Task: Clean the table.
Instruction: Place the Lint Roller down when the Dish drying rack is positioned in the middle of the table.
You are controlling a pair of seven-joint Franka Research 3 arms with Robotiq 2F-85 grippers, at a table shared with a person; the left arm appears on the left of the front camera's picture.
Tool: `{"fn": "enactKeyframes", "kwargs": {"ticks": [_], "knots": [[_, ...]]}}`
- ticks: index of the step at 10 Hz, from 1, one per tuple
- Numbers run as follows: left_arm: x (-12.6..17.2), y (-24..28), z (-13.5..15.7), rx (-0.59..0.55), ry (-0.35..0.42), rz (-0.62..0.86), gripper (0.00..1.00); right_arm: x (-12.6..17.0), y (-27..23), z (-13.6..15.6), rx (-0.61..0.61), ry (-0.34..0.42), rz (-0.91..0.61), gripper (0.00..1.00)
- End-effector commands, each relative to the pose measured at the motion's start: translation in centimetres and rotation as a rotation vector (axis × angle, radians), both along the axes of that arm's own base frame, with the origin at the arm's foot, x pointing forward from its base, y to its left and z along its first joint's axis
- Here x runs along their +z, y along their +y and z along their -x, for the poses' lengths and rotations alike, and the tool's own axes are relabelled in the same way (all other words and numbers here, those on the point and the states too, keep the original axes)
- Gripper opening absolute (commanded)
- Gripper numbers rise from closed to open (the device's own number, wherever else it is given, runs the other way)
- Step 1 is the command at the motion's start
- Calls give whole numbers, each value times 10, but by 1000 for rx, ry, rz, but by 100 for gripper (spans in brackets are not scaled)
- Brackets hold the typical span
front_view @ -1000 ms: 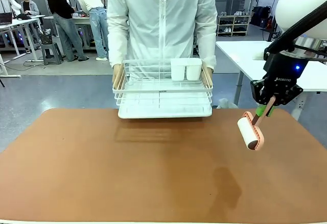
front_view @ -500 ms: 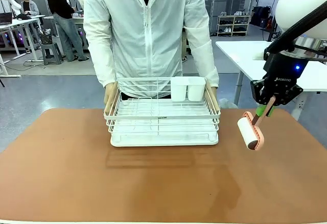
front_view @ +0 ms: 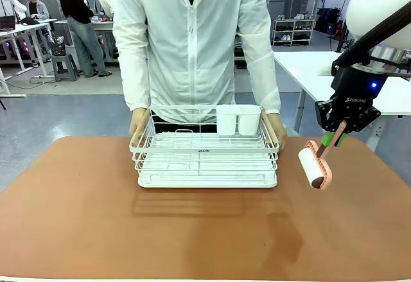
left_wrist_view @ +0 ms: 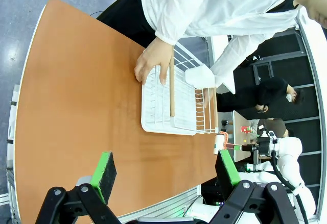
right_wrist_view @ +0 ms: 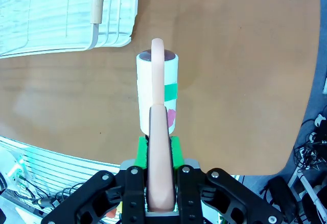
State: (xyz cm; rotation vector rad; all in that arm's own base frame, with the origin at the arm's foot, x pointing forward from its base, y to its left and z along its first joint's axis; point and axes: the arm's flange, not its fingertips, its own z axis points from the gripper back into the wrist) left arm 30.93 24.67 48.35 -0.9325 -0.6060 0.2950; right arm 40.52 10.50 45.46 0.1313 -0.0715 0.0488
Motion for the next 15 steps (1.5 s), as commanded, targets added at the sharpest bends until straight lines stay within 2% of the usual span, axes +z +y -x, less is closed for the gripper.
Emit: {"fn": "enactKeyframes", "kwargs": {"ticks": [1,15], "knots": [[1,2,2,-11,-23,7,100,4,3,-2,4,3,1,21],[1,2,2,-11,-23,7,100,4,3,-2,4,3,1,21]]}}
